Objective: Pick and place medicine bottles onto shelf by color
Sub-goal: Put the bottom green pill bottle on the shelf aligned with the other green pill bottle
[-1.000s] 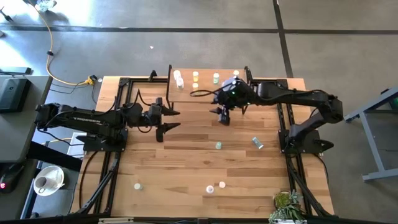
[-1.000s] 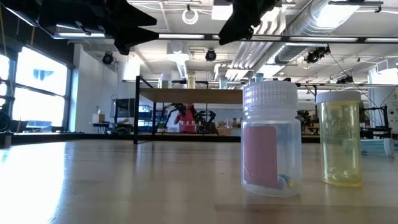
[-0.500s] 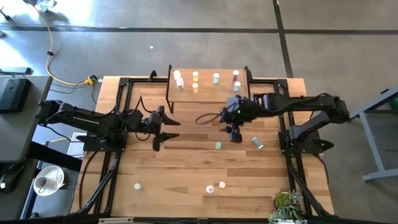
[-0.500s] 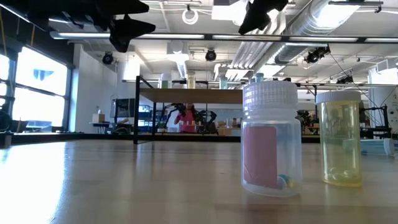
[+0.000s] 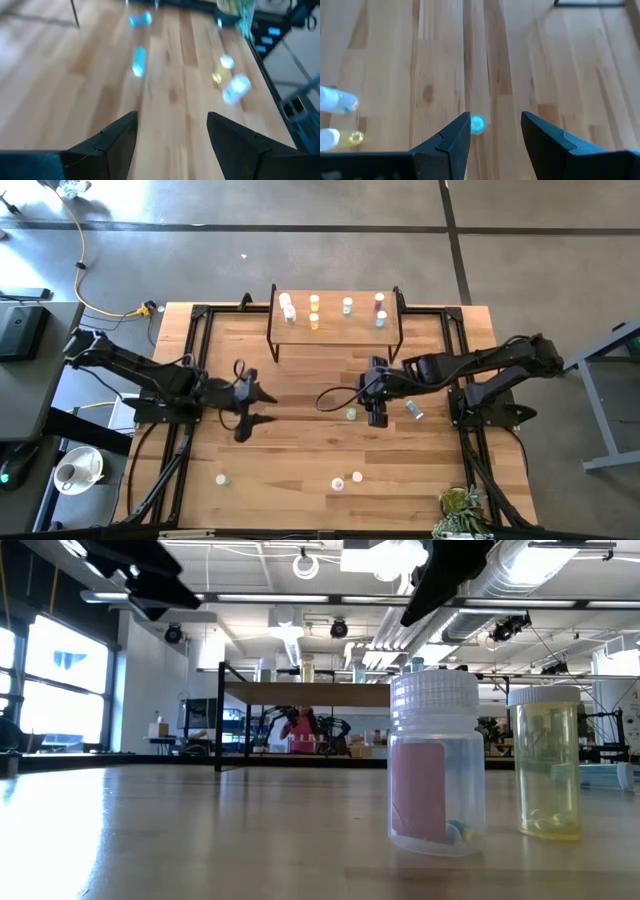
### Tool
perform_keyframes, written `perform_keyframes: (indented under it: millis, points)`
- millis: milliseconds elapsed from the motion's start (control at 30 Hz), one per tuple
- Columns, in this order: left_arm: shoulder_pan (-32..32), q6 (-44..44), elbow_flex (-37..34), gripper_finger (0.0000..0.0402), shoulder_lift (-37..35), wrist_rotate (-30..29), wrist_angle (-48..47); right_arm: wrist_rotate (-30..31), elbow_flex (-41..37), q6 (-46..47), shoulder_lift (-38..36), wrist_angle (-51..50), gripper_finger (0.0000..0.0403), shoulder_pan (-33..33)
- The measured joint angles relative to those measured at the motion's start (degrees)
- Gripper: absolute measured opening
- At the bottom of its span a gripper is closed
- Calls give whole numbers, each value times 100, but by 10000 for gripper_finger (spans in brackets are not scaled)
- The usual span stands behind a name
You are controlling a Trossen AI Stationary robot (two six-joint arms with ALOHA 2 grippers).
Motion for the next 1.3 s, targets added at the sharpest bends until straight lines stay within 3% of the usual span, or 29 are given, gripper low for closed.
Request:
perform_keyframes:
  millis: [233,500,767,1033,1300]
  points:
    - [-880,-945,29,229,0,-81,-727,160,0,-31,0,493,167,201]
    - [-1707,-1632,42,229,0,-134,-800,165,0,-31,0,570,167,211]
    - [-2048,-1289,775,229,0,-160,-844,167,0,-31,1,619,167,211]
    - [-2359,-735,1699,229,0,-383,-1611,171,0,-33,0,619,167,208]
    - [-2751,-103,2064,229,0,-680,-2075,171,0,-33,2,619,167,208]
